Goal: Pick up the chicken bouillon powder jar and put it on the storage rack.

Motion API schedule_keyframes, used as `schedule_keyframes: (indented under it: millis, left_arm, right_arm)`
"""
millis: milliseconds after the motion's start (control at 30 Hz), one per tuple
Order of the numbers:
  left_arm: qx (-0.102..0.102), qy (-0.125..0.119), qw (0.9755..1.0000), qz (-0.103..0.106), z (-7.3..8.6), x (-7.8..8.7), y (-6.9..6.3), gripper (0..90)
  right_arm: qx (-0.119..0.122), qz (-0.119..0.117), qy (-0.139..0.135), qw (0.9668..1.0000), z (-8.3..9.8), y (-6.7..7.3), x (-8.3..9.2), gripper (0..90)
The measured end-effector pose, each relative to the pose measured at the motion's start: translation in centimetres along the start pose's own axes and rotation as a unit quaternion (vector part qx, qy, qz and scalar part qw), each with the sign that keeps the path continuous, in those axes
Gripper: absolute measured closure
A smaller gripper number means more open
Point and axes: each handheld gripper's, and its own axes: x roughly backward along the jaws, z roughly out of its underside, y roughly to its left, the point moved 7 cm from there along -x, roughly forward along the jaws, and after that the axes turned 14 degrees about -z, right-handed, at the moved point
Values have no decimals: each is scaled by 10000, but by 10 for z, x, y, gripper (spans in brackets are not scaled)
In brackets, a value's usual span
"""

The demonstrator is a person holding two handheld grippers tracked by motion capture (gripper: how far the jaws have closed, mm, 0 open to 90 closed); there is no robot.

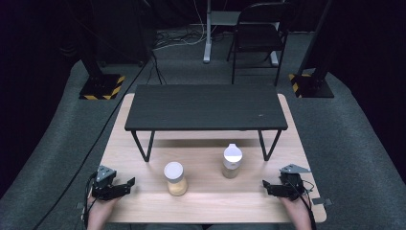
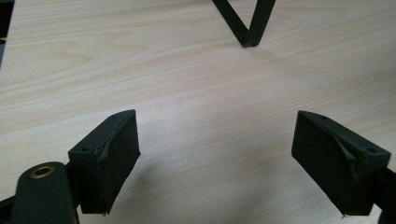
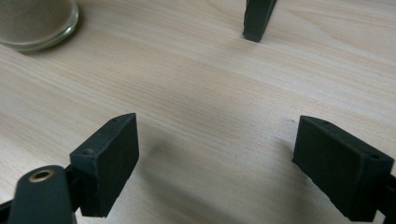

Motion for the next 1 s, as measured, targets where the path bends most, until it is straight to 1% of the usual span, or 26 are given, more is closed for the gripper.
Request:
schedule_keyframes:
  millis: [67,100,200,267,333,500,600,667,1000]
  left_arm:
    - [-5,35,10000,-9,0,-1,0,146]
    - [-33,69,10000,-11,0,-2,-1,146]
    - [-62,119,9999,-31,0,-3,-2,145]
    - [-80,148,9999,-27,0,-4,-2,145]
    - [-160,212,9996,-63,0,-5,-4,146]
    - [-186,221,9995,-126,1,-4,-5,143]
    - [-238,241,9993,-159,0,-5,-7,137]
    - [-239,240,9993,-133,0,-5,-6,133]
    - [-230,289,9992,-151,-1,-6,-6,92]
  right_arm:
    - [21,35,-18,10000,1,1,0,128]
    - [110,121,-10,9999,3,2,-1,124]
    - [139,151,-50,9998,4,1,-3,101]
    - [140,155,-73,9998,4,1,-3,94]
    - [131,160,-90,9997,4,1,-4,83]
    - [126,155,-96,9998,4,0,-5,82]
    - [133,155,-90,9998,4,0,-5,81]
    - [138,155,-80,9998,3,0,-5,80]
    - [111,171,-101,9997,4,1,-5,80]
